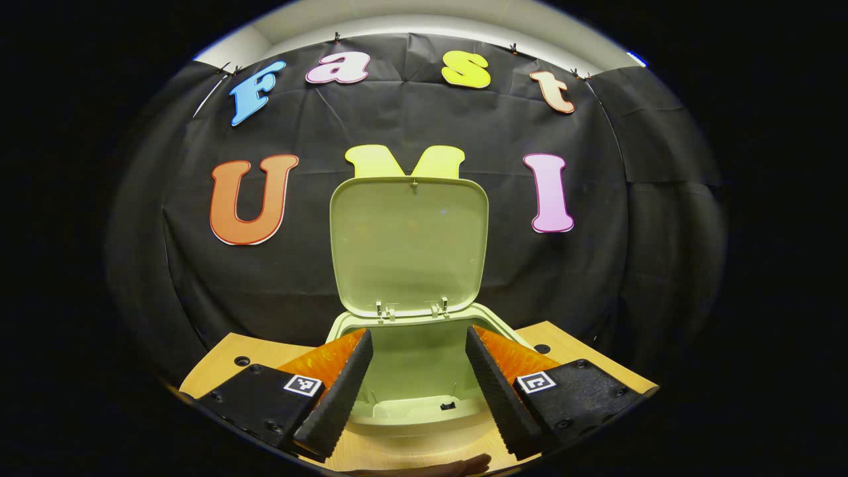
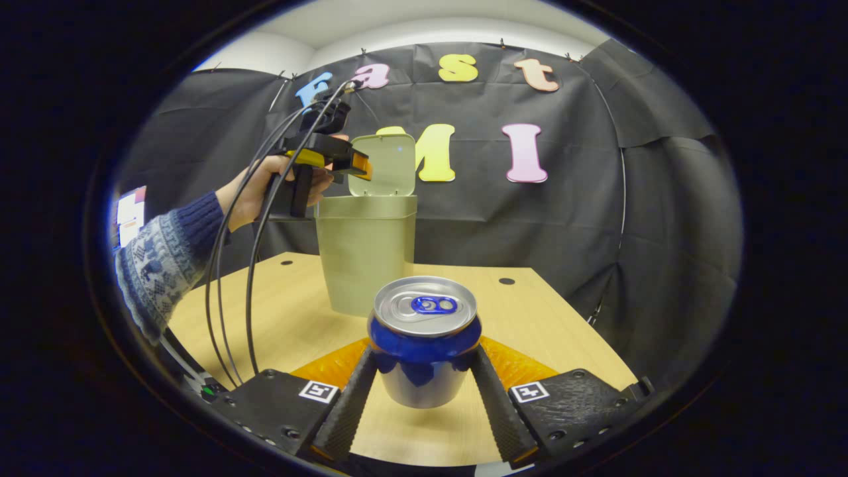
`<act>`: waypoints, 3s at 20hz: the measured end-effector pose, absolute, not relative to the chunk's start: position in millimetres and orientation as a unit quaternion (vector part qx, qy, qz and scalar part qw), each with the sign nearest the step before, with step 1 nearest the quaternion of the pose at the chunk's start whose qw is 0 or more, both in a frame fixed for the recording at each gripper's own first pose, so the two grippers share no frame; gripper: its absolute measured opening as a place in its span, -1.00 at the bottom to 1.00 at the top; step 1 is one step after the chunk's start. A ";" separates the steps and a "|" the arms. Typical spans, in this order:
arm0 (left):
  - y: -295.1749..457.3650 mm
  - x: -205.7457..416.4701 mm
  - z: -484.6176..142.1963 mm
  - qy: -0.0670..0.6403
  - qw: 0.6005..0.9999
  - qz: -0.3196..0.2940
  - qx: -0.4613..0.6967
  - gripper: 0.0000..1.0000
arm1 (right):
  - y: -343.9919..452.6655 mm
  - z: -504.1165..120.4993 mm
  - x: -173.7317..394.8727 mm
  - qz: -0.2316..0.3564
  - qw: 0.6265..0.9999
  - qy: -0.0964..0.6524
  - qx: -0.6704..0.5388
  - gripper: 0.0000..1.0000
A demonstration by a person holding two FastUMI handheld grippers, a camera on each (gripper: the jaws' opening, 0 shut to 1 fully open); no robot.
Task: Press the lid of the desktop garbage bin to open it, pick up the crumpled paper on the desktop and throw it into the bin, then pick up the pop can on the desktop and drop it into the bin, and finally close the garbage bin lid.
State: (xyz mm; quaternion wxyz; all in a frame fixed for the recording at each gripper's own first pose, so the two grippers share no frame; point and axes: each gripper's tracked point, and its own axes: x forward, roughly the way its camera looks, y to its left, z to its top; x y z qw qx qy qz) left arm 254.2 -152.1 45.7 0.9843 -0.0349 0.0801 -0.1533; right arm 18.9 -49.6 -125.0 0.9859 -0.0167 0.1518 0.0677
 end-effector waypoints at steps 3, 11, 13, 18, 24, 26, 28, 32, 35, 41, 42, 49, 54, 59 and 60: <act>-137.0 231.0 59.9 0.067 0.988 -0.136 -0.034 0.99 | -44.8 -124.9 17.8 0.069 0.986 0.149 -0.023 0.59; -96.0 139.7 31.4 0.066 0.991 -0.110 -0.048 0.98 | -30.1 -126.8 13.2 0.074 0.986 0.146 -0.025 0.59; -81.5 115.0 19.5 0.058 0.992 -0.098 -0.049 0.99 | -27.0 -126.0 11.8 0.074 0.987 0.143 -0.026 0.58; -54.6 71.9 -12.4 0.063 0.994 -0.083 -0.046 0.99 | -18.1 -131.5 8.7 0.075 0.986 0.146 -0.026 0.58; -24.3 31.8 -26.6 0.050 0.997 -0.048 -0.023 0.99 | -10.6 -133.0 9.0 0.070 0.985 0.154 -0.031 0.59; -20.3 23.4 -30.6 0.049 0.997 -0.052 -0.030 0.99 | -3.9 -118.7 11.3 0.070 0.986 0.144 -0.034 0.59; -13.7 19.9 -34.6 0.050 0.997 -0.053 -0.032 0.99 | 4.5 -99.1 15.8 0.074 0.988 0.132 -0.043 0.59; -6.5 15.0 -37.6 0.048 0.996 -0.061 -0.036 0.99 | 18.3 -58.5 27.0 0.066 0.990 0.102 -0.069 0.59; 1.2 13.2 -33.6 0.044 0.997 -0.059 -0.035 0.99 | 30.2 -33.2 36.8 0.067 0.990 0.090 -0.085 0.59; 6.3 7.3 -26.4 0.035 0.997 -0.062 -0.038 0.98 | 59.1 33.7 77.9 0.079 0.990 0.073 -0.092 0.58; 8.3 6.6 -26.3 0.033 0.997 -0.061 -0.040 0.98 | 62.8 46.2 89.1 0.076 0.990 0.072 -0.090 0.58; 25.4 6.3 -22.0 0.026 0.997 -0.056 -0.049 0.99 | 98.6 115.4 205.7 0.051 0.993 0.044 -0.097 0.58; 41.7 8.0 -20.7 0.024 0.997 -0.045 -0.059 0.99 | 139.5 95.5 286.5 0.054 0.991 0.065 -0.106 0.60; 62.0 12.7 -24.7 0.022 0.998 -0.026 -0.054 0.99 | 165.6 51.0 328.5 0.073 0.987 0.119 -0.079 0.62; 60.2 14.0 -26.4 0.023 0.998 -0.027 -0.056 0.99 | 165.2 45.3 334.1 0.073 0.987 0.125 -0.071 0.61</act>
